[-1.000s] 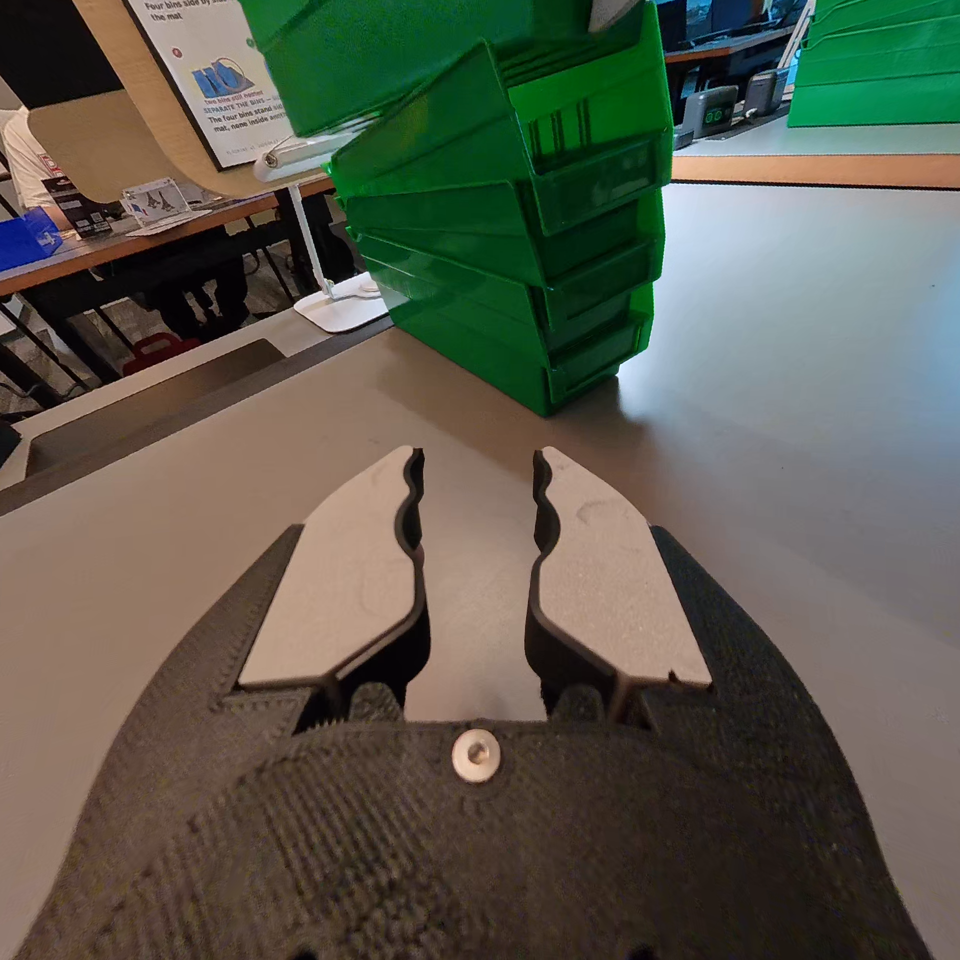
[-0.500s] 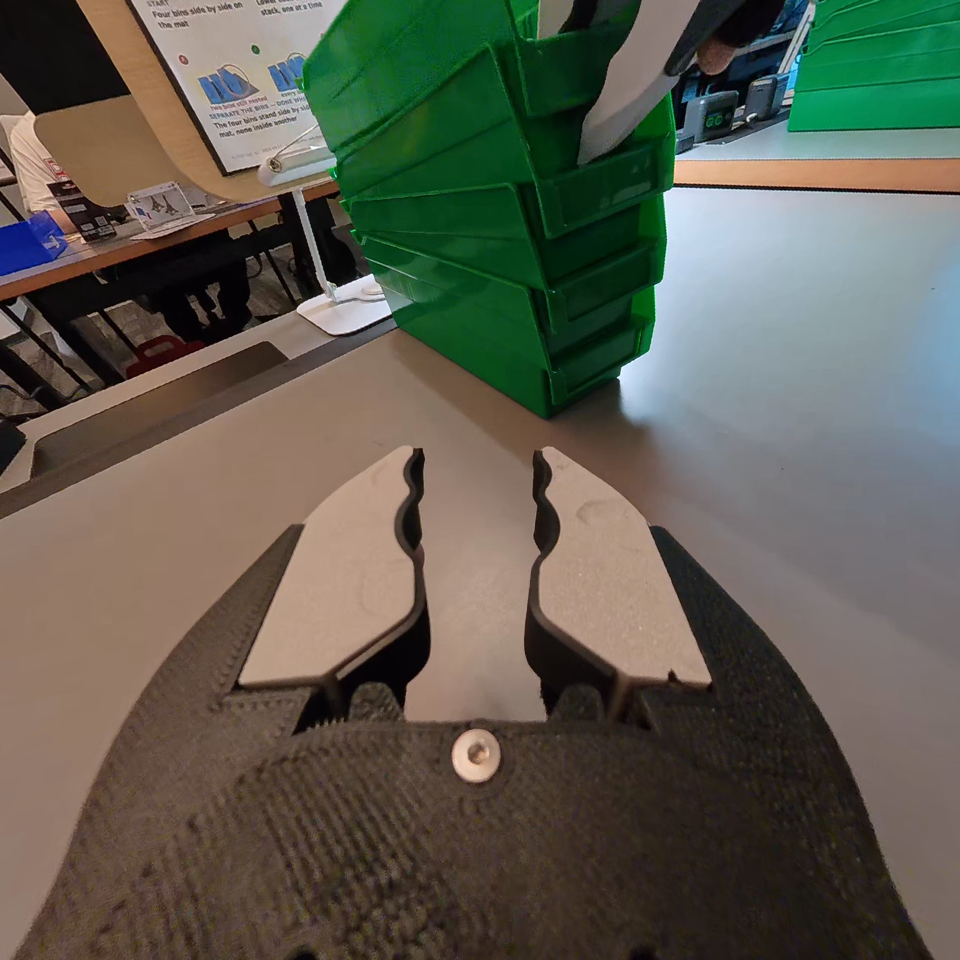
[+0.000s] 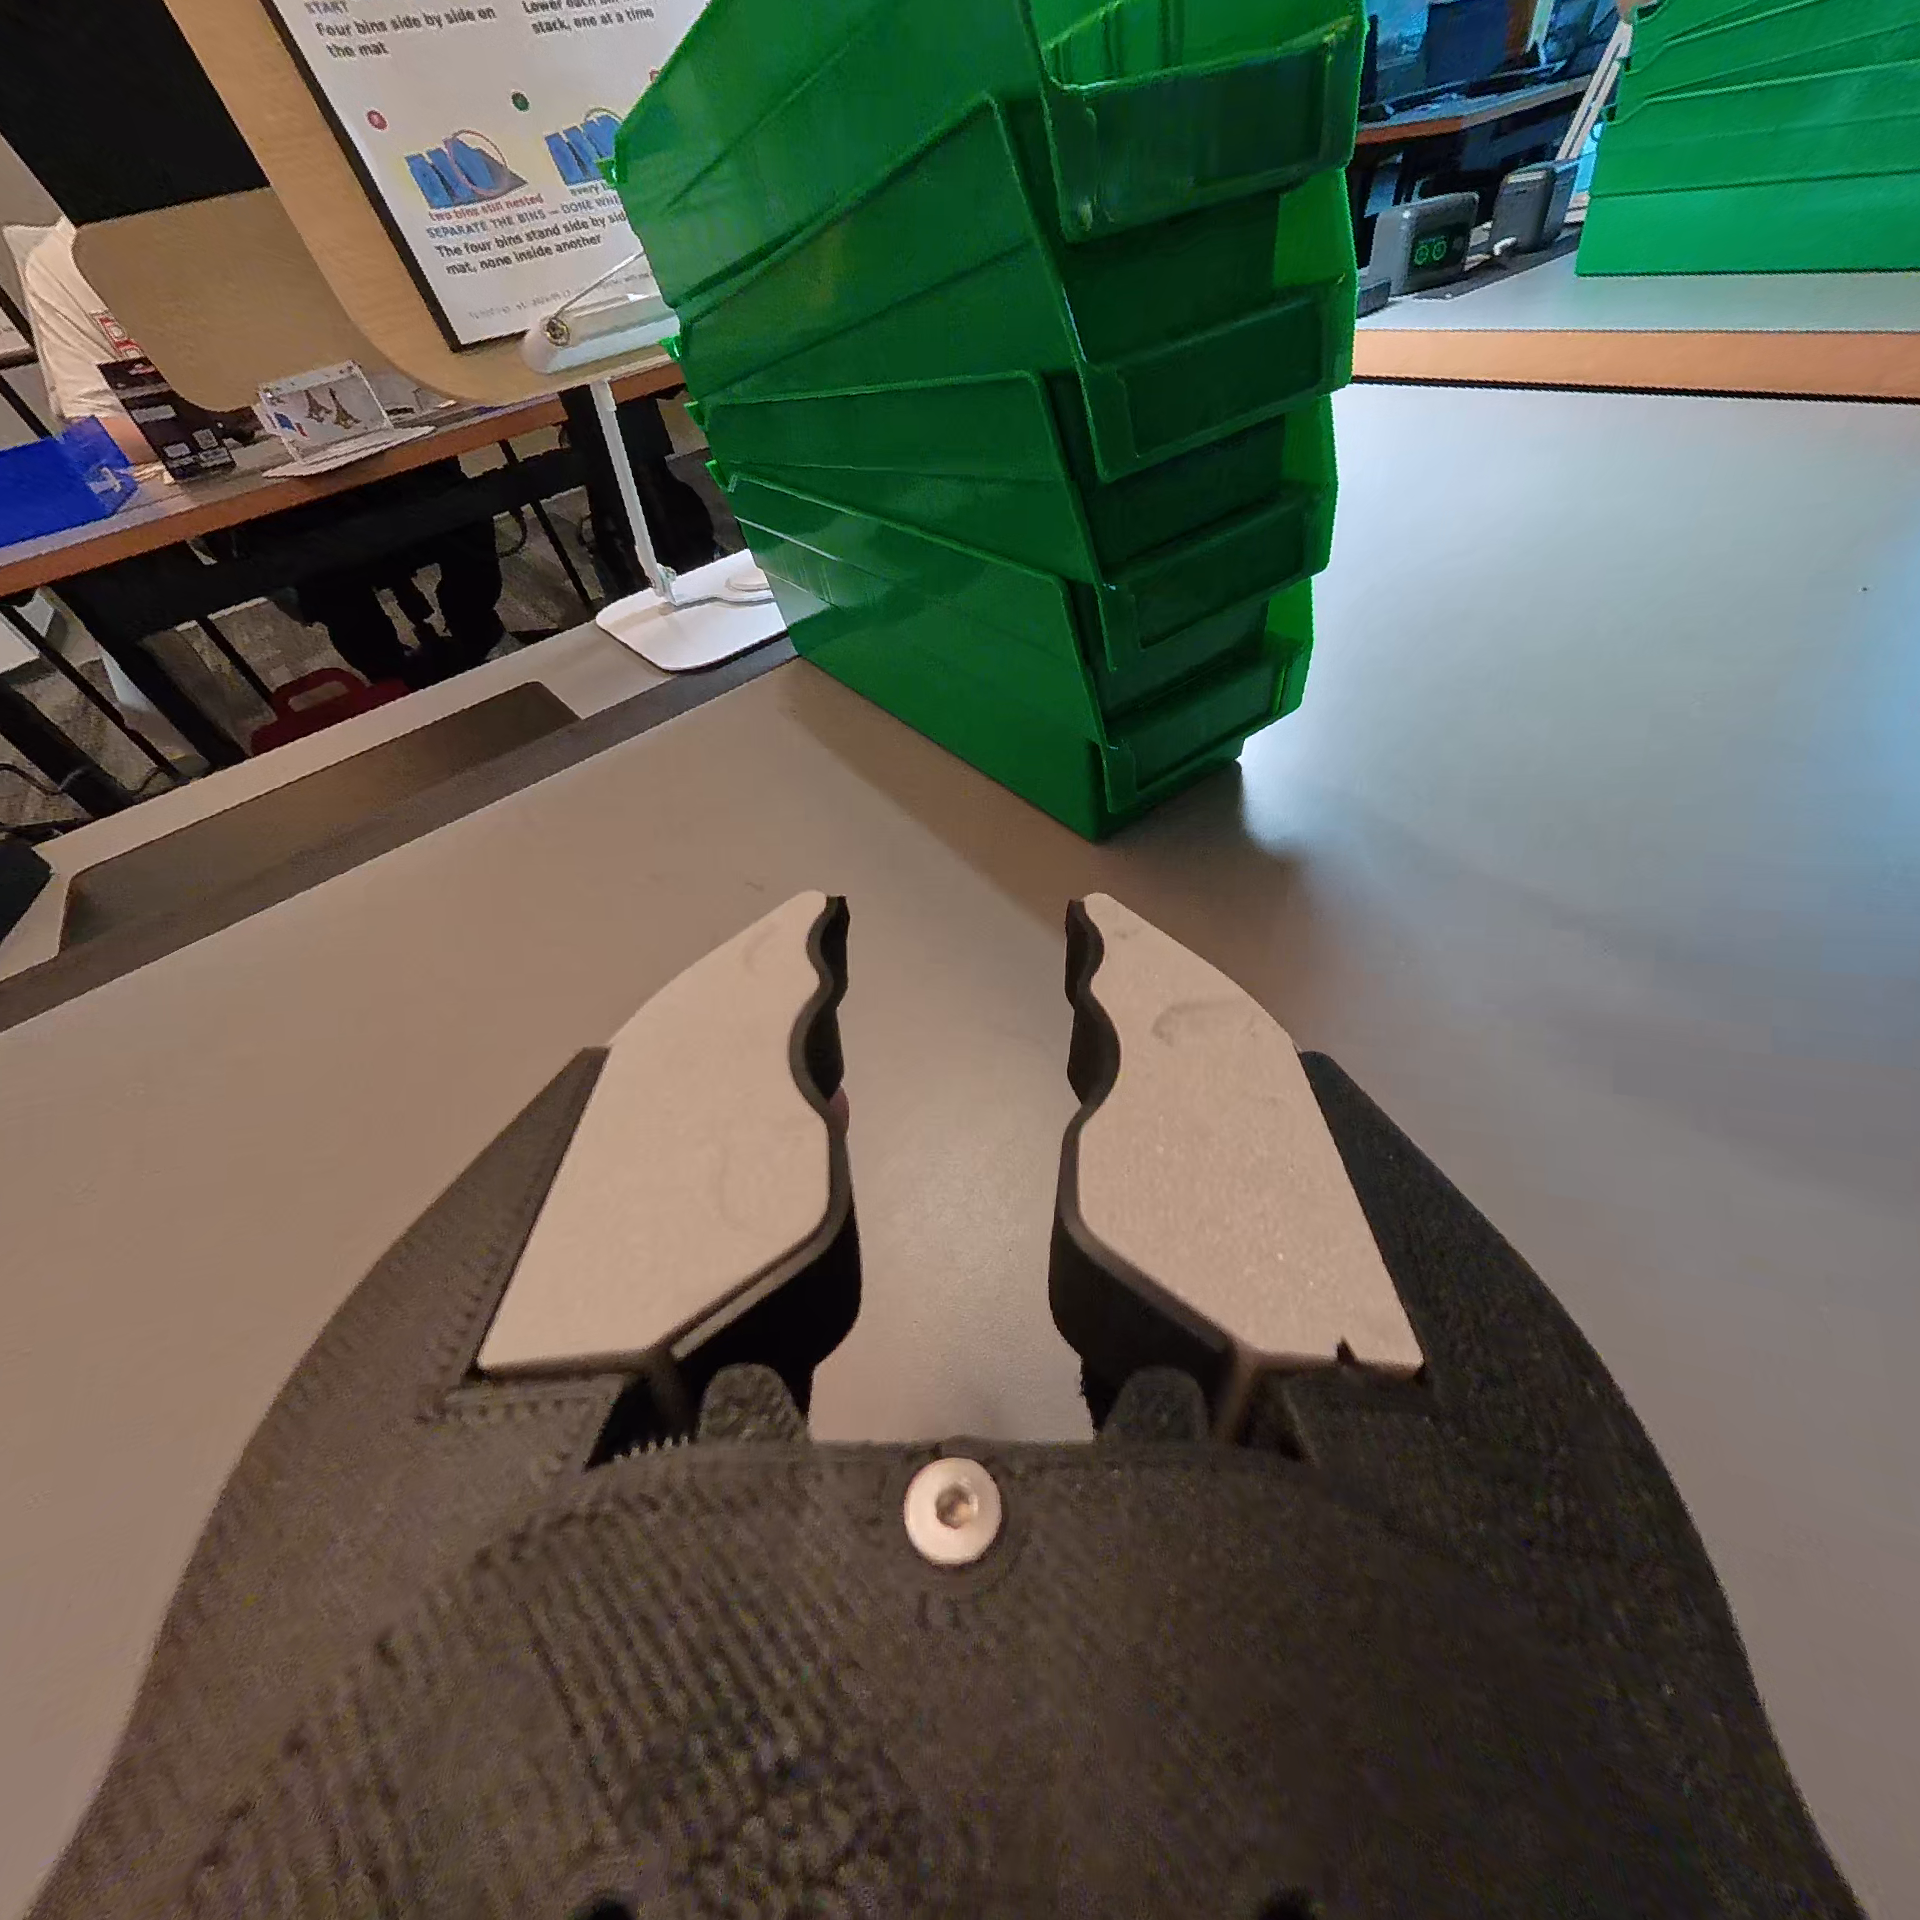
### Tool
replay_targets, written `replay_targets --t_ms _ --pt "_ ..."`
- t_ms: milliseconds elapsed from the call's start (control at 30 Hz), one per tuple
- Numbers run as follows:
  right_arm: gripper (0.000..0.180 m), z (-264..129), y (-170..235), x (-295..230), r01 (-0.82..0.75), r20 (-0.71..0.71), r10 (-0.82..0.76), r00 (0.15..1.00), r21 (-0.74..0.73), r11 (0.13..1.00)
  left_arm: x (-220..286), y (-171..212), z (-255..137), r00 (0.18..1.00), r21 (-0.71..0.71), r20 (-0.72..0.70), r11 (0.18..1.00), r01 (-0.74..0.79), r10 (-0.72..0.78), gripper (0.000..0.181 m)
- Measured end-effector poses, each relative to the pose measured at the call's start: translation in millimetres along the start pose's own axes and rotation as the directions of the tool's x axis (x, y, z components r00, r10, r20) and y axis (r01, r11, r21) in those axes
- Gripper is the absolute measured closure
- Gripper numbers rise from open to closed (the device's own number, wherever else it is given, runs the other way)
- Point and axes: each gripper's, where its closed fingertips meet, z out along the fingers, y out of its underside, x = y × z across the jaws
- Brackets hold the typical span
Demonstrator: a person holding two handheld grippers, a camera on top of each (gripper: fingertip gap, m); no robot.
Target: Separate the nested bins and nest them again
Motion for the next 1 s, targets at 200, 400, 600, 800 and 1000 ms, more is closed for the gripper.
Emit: replay_targets --t_ms 200,400,600,800,1000 --pt "0.138 -40.5 41.3 -25.0 -0.286 -0.048 0.300 0.953 0.187 0.940 1.3 1.9 2.1 1.000 -0.009 -0.007 1.000 0.008 -0.008 0.140" --pt "0.131 -57.8 119.7 -42.0 -0.494 -0.109 0.533 0.839 0.259 0.830 2.3 2.9 3.4 1.000 -0.012 -0.003 1.000 0.001 -0.001 0.141" --pt "0.117 -63.6 177.0 -61.3 -0.574 -0.137 0.637 0.759 0.320 0.753 1.2 -0.2 3.6 1.000 0.018 -0.010 1.000 0.022 -0.022 0.141" --pt "0.112 -63.7 183.6 -67.3 -0.577 -0.117 0.650 0.751 0.362 0.732 -2.6 -0.5 4.8 0.999 0.025 -0.004 0.999 0.042 -0.042 0.141" --pt "0.113 -58.4 183.0 -71.4 -0.574 -0.101 0.642 0.760 0.359 0.736 -2.4 2.1 10.0 0.999 0.005 -0.004 0.999 0.037 -0.037 0.143"
